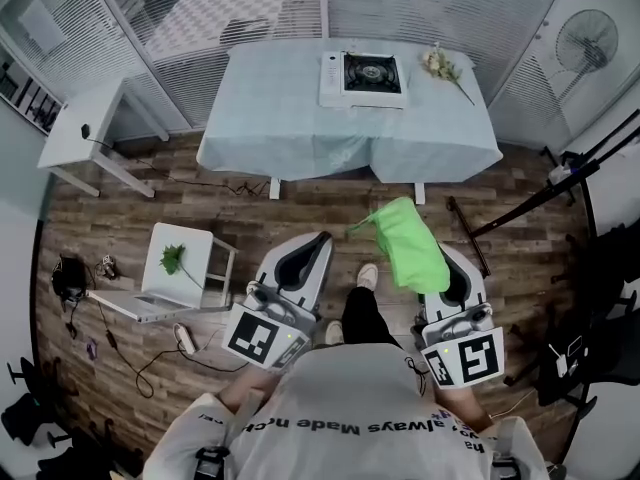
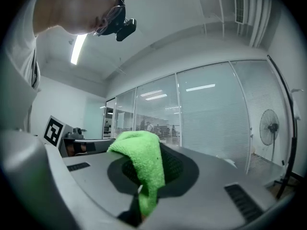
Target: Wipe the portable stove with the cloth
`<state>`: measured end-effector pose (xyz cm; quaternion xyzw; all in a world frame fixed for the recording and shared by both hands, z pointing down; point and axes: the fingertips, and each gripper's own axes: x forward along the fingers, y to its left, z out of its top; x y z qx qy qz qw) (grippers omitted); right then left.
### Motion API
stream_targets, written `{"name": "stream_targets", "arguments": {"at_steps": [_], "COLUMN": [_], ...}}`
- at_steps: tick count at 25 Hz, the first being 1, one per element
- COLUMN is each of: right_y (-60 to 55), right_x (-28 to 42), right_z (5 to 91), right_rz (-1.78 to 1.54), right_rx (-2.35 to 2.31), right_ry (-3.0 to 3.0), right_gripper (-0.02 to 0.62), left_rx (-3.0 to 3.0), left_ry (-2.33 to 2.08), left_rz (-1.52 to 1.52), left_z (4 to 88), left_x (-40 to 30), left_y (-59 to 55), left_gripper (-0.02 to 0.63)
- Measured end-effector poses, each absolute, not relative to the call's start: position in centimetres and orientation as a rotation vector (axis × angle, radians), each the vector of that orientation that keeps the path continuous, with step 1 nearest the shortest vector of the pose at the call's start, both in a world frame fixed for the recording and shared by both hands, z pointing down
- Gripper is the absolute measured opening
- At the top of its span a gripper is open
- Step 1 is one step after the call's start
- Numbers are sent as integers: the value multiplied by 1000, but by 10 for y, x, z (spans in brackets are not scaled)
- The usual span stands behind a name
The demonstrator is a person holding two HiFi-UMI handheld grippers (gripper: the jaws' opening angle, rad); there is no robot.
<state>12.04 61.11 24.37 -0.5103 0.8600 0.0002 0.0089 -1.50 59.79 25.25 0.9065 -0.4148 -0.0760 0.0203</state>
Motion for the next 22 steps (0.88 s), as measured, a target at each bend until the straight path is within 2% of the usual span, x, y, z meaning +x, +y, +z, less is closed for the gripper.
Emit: {"name": "stream_targets", "arguments": {"at_steps": [22], "right_y": [358], "right_x": [213], "right_z": [245], "right_rz": [-5], "right_rx": [-1520], "right_ry": [2707], "right_gripper": [26], "left_rx": [2821], "left_ry": [-1351], "left_rz": [-243], "left_z": [244], "left_x": [83], "left_y": [343], "left_gripper": [12]}}
